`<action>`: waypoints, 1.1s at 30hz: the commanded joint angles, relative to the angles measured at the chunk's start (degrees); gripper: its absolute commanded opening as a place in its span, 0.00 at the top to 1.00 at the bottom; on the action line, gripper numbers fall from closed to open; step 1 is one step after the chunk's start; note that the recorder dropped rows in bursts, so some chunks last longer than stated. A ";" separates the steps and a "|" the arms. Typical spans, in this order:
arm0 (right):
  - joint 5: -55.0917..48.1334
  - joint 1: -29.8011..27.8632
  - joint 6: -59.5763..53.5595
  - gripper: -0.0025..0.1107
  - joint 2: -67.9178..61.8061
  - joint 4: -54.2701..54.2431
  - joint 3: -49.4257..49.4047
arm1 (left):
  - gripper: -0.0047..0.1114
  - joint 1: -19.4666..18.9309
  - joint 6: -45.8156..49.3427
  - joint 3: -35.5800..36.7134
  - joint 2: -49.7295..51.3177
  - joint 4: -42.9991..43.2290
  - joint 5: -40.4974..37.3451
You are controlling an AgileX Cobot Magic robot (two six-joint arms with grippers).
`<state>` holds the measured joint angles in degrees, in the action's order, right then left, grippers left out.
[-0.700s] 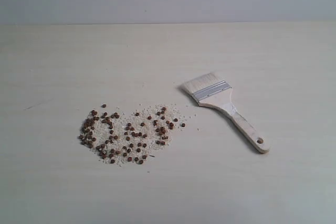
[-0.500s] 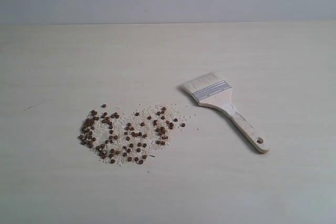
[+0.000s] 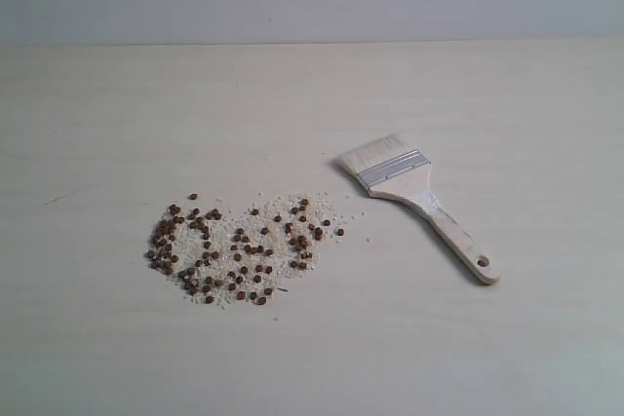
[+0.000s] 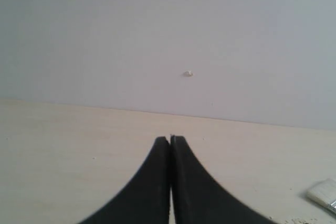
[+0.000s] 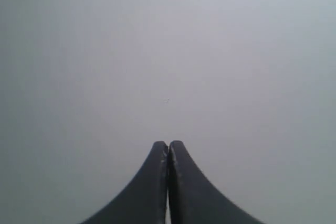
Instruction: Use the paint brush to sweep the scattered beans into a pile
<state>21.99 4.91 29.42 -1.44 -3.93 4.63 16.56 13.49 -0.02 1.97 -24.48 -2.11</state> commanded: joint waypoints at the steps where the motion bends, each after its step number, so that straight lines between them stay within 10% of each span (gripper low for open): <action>1: -12.96 -0.22 4.94 0.98 -8.99 14.55 11.38 | 0.96 -0.24 0.08 0.02 -0.36 0.19 -0.11; 6: -33.30 -0.22 1.33 0.98 -27.04 20.62 24.42 | 0.96 -0.24 0.08 0.02 -0.36 0.19 -0.11; 17: -72.58 1.28 -46.47 0.98 -73.76 -0.52 52.20 | 0.96 -0.24 0.08 0.02 -0.36 0.19 -0.11; 25: -75.24 10.95 -46.28 0.97 -96.39 0.30 61.24 | 0.96 -0.24 0.08 0.02 -0.36 0.19 -0.11; 33: -76.20 12.39 -53.37 0.54 -109.35 -6.26 68.45 | 0.96 -0.24 0.08 0.02 -0.36 0.19 -0.11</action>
<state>-53.76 17.24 -21.02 -108.13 -8.17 71.51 16.56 13.49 -0.02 1.97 -24.48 -2.11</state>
